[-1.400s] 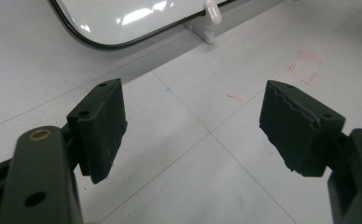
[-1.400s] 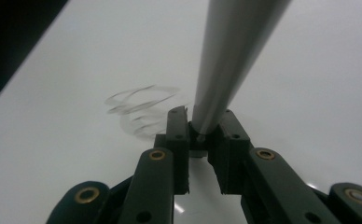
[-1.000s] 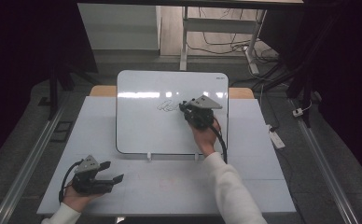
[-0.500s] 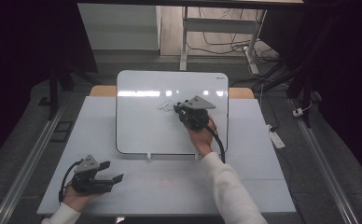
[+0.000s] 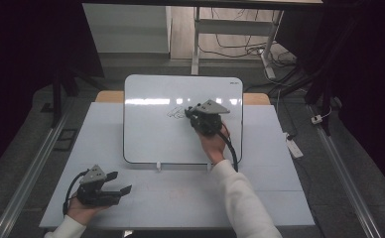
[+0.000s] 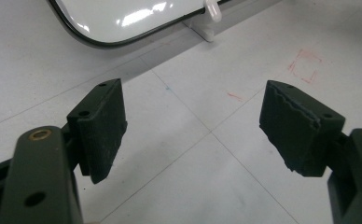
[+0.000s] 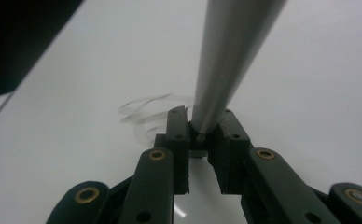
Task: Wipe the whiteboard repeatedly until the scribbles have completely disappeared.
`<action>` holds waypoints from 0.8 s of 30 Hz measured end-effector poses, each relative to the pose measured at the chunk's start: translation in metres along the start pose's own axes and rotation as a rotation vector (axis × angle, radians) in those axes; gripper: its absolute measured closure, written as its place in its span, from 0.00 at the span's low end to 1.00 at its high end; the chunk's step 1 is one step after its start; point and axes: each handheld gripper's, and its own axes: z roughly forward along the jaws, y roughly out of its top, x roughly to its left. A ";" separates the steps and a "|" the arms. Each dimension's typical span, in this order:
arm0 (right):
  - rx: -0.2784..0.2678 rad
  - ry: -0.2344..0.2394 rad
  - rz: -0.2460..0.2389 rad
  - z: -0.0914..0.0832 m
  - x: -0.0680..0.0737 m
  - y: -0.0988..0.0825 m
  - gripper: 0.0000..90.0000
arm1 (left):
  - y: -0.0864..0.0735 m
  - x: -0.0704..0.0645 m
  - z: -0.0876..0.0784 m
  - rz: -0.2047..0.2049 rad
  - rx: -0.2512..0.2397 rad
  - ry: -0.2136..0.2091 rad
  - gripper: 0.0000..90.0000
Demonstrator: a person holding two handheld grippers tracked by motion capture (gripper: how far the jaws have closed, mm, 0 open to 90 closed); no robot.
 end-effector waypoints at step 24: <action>0.034 0.057 -0.077 0.011 0.023 0.000 0.86 | 0.000 0.000 0.000 0.001 0.000 0.000 0.27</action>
